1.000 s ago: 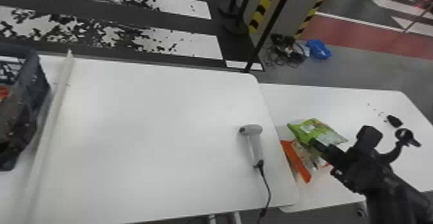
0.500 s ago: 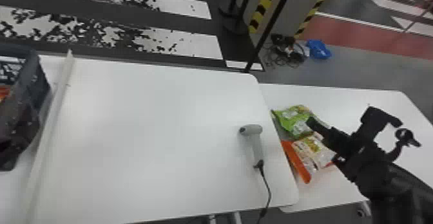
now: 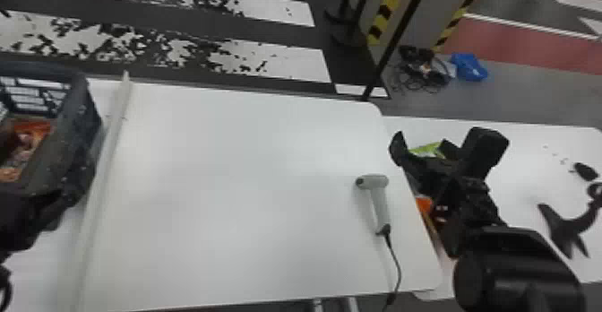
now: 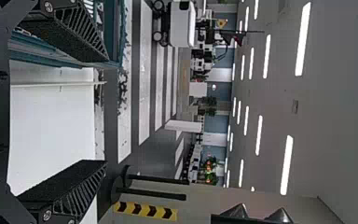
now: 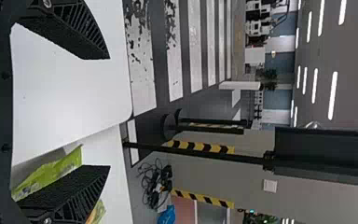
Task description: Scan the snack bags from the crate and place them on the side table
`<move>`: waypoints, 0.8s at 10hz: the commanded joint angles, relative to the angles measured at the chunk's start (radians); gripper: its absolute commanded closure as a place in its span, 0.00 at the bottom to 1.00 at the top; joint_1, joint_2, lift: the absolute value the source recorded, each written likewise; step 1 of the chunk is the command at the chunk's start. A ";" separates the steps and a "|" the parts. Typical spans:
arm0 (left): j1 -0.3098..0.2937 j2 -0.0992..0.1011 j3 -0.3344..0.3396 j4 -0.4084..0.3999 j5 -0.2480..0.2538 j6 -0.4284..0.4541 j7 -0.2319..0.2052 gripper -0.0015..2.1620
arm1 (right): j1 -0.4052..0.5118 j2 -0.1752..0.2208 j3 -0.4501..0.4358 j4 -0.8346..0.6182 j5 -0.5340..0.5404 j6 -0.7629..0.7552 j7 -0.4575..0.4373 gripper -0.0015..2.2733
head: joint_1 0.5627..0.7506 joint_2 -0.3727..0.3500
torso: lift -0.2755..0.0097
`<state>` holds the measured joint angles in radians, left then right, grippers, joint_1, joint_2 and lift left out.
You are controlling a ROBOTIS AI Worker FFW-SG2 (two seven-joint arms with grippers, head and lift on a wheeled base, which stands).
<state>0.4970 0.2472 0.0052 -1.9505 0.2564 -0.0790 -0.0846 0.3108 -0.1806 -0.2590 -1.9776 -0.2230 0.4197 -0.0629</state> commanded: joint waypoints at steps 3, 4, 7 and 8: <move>-0.008 -0.003 -0.007 0.010 -0.003 0.005 0.005 0.05 | 0.094 0.043 0.274 0.000 0.137 -0.322 -0.094 0.02 | 0.70 0.37 | 0.79; -0.011 -0.003 -0.008 0.012 -0.003 0.011 0.008 0.05 | 0.119 0.044 0.328 0.011 0.166 -0.405 -0.132 0.02 | 0.70 0.43 | 0.79; -0.012 -0.003 -0.011 0.021 -0.006 0.017 0.011 0.05 | 0.160 0.081 0.417 0.079 0.208 -0.574 -0.181 0.02 | 0.70 0.53 | 0.79; -0.012 -0.003 -0.013 0.024 -0.008 0.014 0.011 0.05 | 0.162 0.085 0.435 0.102 0.208 -0.604 -0.193 0.02 | 0.70 0.56 | 0.79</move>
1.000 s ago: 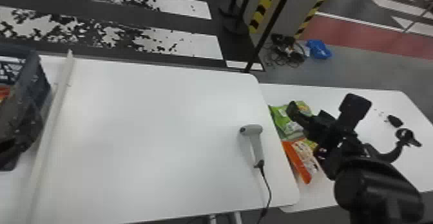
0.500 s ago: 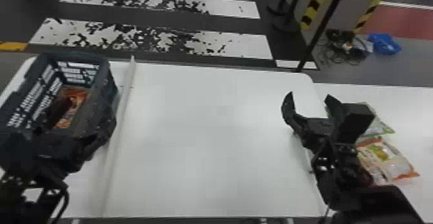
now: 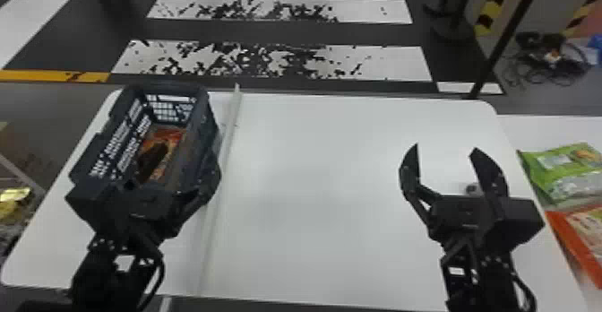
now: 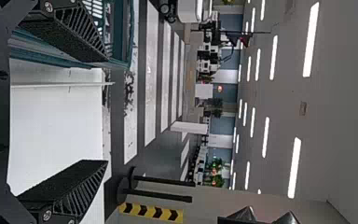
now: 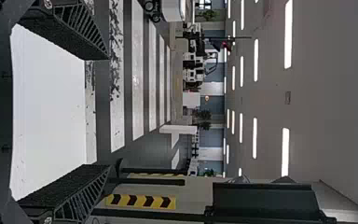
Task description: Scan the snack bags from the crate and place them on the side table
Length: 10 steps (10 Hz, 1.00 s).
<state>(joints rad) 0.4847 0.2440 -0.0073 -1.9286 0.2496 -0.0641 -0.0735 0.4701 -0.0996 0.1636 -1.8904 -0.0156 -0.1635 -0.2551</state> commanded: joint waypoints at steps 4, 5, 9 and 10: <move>0.000 -0.003 0.000 0.011 -0.001 -0.010 0.005 0.05 | 0.022 0.017 0.040 0.057 0.000 -0.067 -0.039 0.02 | 0.70 0.61 | 0.79; 0.000 -0.003 0.000 0.011 -0.001 -0.013 0.005 0.05 | 0.024 0.017 0.042 0.057 0.000 -0.067 -0.039 0.03 | 0.70 0.61 | 0.79; -0.026 0.021 0.110 -0.084 0.004 0.112 -0.045 0.07 | 0.028 0.012 0.040 0.062 0.000 -0.064 -0.038 0.03 | 0.70 0.64 | 0.79; -0.055 0.047 0.151 -0.096 0.004 0.162 -0.074 0.07 | 0.028 0.011 0.040 0.065 0.000 -0.061 -0.038 0.03 | 0.70 0.66 | 0.79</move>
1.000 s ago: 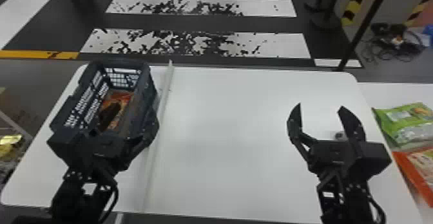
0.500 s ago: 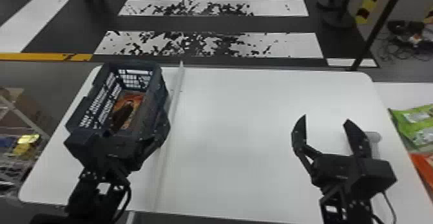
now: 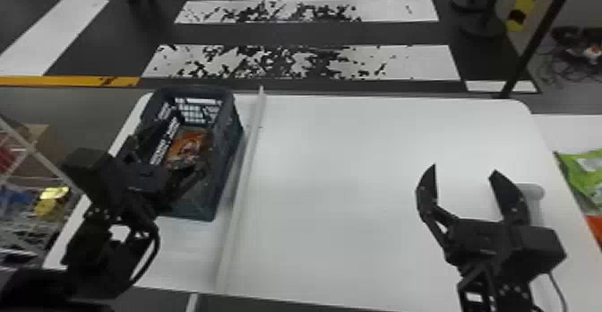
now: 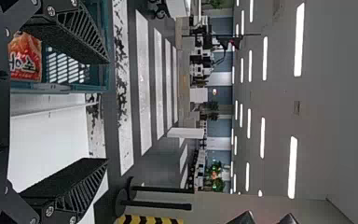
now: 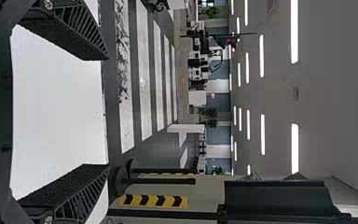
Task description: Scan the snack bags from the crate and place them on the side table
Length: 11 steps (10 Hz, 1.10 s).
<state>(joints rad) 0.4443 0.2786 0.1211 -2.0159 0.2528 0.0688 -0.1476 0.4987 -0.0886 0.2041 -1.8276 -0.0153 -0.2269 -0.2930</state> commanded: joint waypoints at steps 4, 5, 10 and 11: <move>-0.179 0.108 0.111 0.028 -0.038 0.290 -0.147 0.07 | 0.007 -0.003 0.003 0.002 0.000 0.018 0.006 0.03 | 0.70 0.75 | 0.79; -0.216 0.131 0.111 0.052 -0.046 0.329 -0.156 0.07 | 0.007 -0.003 0.003 0.002 0.002 0.027 0.008 0.03 | 0.70 0.77 | 0.79; -0.384 0.197 0.058 0.238 -0.170 0.382 -0.294 0.07 | 0.006 -0.011 0.026 0.002 0.020 0.070 0.011 0.03 | 0.70 0.83 | 0.79; -0.394 0.208 0.057 0.261 -0.188 0.382 -0.299 0.07 | 0.003 -0.017 0.035 0.002 0.020 0.082 0.011 0.03 | 0.70 0.84 | 0.79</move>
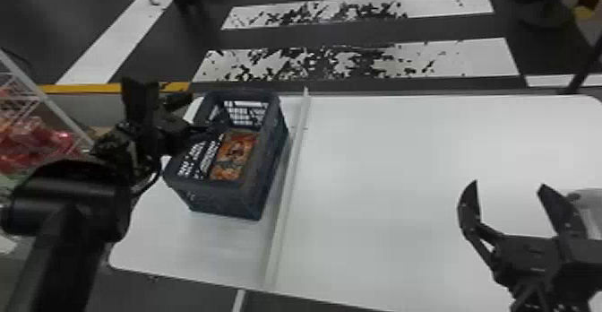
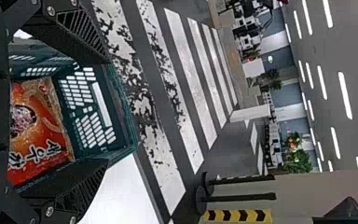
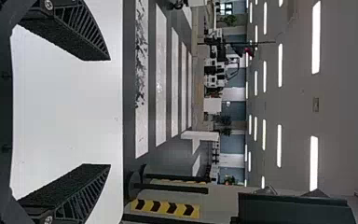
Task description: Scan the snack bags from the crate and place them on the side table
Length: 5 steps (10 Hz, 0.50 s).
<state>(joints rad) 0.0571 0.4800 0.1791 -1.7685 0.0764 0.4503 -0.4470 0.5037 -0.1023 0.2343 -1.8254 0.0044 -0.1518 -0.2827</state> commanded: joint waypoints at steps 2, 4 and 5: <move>-0.069 0.031 -0.036 0.095 -0.053 0.049 -0.035 0.07 | 0.002 -0.008 0.010 -0.002 0.006 0.013 0.000 0.03 | 0.70 0.87 | 0.79; -0.152 0.048 -0.109 0.224 -0.093 0.049 -0.064 0.07 | 0.002 -0.010 0.019 -0.002 0.009 0.019 0.000 0.03 | 0.70 0.89 | 0.79; -0.197 0.049 -0.148 0.287 -0.119 0.049 -0.078 0.07 | 0.001 -0.011 0.023 -0.003 0.012 0.022 0.000 0.03 | 0.70 0.89 | 0.79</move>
<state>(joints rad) -0.1121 0.5279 0.0558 -1.5236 -0.0273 0.4993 -0.5230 0.5059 -0.1124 0.2543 -1.8277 0.0147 -0.1315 -0.2824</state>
